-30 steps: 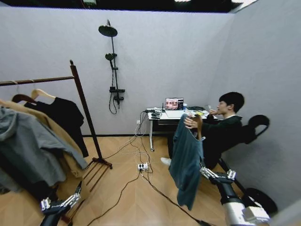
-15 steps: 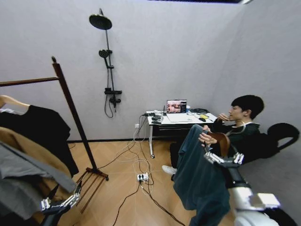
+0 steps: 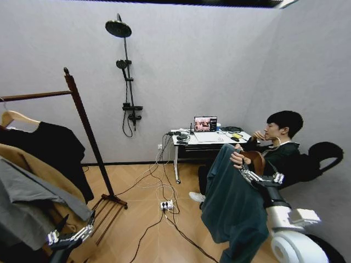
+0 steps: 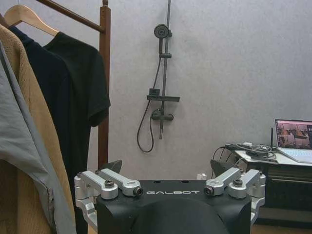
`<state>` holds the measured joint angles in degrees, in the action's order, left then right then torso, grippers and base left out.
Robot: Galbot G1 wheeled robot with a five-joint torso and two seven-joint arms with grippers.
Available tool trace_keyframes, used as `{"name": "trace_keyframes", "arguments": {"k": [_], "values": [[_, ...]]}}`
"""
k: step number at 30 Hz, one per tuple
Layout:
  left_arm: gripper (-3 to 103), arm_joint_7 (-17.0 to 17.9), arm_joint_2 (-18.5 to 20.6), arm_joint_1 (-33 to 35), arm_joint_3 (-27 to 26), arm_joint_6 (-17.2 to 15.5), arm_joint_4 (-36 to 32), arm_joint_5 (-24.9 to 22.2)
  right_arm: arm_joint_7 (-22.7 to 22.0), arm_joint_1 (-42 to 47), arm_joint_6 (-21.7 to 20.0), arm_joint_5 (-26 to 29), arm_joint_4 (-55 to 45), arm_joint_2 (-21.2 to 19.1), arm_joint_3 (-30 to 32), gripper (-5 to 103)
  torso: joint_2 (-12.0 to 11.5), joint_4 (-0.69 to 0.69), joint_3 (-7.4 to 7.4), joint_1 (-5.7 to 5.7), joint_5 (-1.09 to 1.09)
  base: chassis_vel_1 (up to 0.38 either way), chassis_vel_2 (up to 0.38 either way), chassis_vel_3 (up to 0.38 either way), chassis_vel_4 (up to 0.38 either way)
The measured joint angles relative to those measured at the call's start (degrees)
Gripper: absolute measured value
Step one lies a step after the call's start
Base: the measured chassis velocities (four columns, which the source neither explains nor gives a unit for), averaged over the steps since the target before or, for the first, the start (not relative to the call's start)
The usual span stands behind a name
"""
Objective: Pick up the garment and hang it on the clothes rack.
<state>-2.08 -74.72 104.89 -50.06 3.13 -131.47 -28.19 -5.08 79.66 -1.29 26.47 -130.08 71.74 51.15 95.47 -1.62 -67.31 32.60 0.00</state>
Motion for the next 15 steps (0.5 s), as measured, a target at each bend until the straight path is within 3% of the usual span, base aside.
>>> {"name": "trace_keyframes", "arguments": {"k": [1,3,4,5,10,13,15], "values": [[100,0.00,0.00,0.00,0.00,0.00,0.00,0.00,0.26,-0.05,0.18,0.00,0.11,0.04,-0.05,75,0.00,0.00,0.00,-0.01,0.00,0.000,0.000,0.000,0.000],[100,0.00,0.00,0.01,0.00,0.00,0.00,0.00,0.35,-0.12,0.24,0.00,0.16,0.04,-0.07,75,0.00,0.00,0.00,-0.01,0.00,0.000,0.000,0.000,0.000],[100,0.00,0.00,0.01,0.00,0.00,0.00,0.00,0.41,-0.23,0.27,0.00,0.18,-0.05,-0.08,64,0.01,0.00,0.01,-0.02,0.00,0.000,0.000,0.000,0.000],[100,0.00,0.00,0.01,0.00,0.00,0.00,0.00,0.41,-0.23,0.27,0.00,0.18,-0.05,-0.08,64,0.01,0.00,0.01,-0.02,0.00,0.000,0.000,0.000,0.000],[100,0.00,0.00,0.00,0.00,0.00,0.00,0.00,0.39,-0.41,0.45,0.08,0.22,-0.29,-0.03,42,0.00,0.00,0.00,-0.01,0.00,0.000,0.000,0.000,0.000],[100,0.00,0.00,0.00,0.00,0.00,0.00,0.00,0.38,-0.37,0.54,0.08,0.22,-0.25,-0.02,42,0.01,0.00,0.00,-0.02,0.00,0.000,0.000,0.000,0.000],[100,0.00,0.00,0.00,0.00,0.00,0.00,0.00,0.31,-0.04,1.11,0.16,0.22,0.04,-0.05,26,0.00,0.00,0.00,-0.02,0.00,0.000,0.000,0.000,0.000]]}}
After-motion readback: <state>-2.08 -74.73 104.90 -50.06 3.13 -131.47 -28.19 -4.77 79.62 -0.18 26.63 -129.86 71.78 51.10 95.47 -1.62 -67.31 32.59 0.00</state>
